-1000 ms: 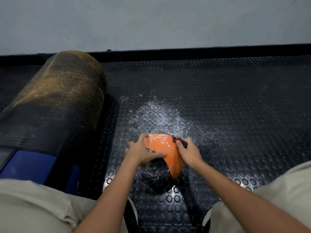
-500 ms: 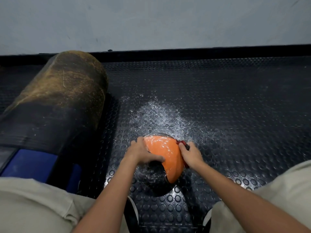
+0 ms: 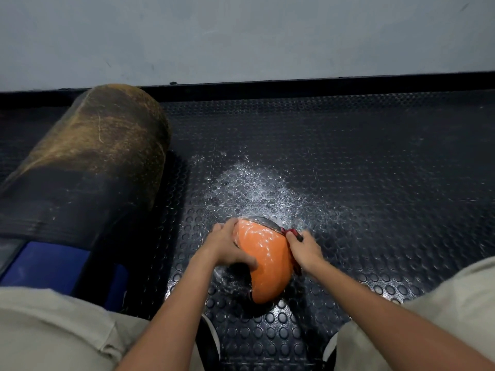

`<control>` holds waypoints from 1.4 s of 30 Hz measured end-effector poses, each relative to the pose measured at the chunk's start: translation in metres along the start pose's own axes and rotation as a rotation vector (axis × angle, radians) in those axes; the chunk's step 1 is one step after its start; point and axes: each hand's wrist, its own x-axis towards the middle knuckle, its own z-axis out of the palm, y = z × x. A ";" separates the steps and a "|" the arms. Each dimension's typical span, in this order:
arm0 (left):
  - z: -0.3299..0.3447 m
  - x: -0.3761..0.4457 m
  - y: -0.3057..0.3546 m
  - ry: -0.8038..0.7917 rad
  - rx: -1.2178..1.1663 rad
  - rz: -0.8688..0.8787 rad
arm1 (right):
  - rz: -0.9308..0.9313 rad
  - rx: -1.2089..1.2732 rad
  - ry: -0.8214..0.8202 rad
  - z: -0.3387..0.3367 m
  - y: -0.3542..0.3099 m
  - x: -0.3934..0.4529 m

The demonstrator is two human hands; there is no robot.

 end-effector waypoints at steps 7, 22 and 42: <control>0.000 0.002 0.000 -0.013 0.065 -0.057 | -0.259 -0.034 -0.001 -0.001 -0.028 -0.009; 0.003 0.005 -0.003 0.014 -0.002 -0.095 | -0.249 -0.045 0.036 0.000 -0.013 -0.007; 0.001 0.011 -0.016 0.004 -0.098 -0.052 | -0.261 -0.049 0.045 0.000 -0.032 -0.011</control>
